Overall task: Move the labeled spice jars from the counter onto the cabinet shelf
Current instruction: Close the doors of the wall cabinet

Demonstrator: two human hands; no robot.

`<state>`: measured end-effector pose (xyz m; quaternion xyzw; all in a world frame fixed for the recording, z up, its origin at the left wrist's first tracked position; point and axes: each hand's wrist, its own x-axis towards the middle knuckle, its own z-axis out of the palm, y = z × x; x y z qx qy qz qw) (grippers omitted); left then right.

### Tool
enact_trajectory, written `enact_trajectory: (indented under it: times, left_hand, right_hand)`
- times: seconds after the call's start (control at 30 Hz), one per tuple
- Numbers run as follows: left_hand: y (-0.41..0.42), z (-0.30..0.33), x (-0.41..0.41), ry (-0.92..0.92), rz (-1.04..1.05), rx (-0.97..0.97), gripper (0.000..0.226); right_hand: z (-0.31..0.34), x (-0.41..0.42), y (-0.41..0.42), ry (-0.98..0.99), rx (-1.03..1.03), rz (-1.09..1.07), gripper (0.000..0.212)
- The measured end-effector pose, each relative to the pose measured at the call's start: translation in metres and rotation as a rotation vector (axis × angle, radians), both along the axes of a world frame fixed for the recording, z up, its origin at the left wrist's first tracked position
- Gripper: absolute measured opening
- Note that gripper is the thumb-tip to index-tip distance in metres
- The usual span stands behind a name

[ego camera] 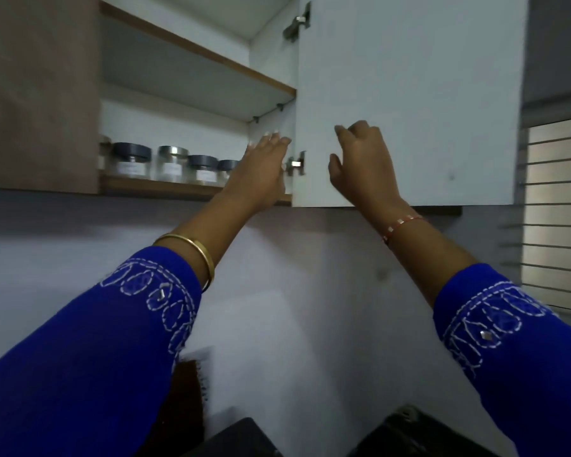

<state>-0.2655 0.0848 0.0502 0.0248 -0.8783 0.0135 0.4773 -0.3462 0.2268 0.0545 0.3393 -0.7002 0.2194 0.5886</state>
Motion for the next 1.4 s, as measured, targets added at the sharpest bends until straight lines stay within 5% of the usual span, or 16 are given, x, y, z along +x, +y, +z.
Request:
enact_trajectory:
  times: [0.27, 0.43, 0.63, 0.83, 1.4]
  left_hand:
    - [0.123, 0.000, -0.091, 0.053, -0.309, 0.007, 0.050]
    - [0.190, 0.007, -0.126, 0.101, -0.435, 0.003, 0.049]
    - [0.242, 0.018, -0.155, 0.130, -0.472, 0.024, 0.051]
    - [0.260, 0.023, -0.176, 0.137, -0.458, 0.109, 0.057]
    - [0.225, 0.043, -0.123, 0.408, -0.537, 0.194, 0.073]
  right_hand:
    - [0.005, -0.064, 0.127, 0.094, -0.289, -0.163, 0.044]
    - [-0.005, -0.099, 0.179, -0.034, -0.375, -0.216, 0.052]
    - [-0.028, -0.137, 0.196, -0.431, -0.439, 0.081, 0.056]
    - [-0.035, -0.144, 0.188, -0.555, -0.460, 0.589, 0.038]
    - [-0.053, -0.077, 0.100, -0.204, -0.737, 0.949, 0.031]
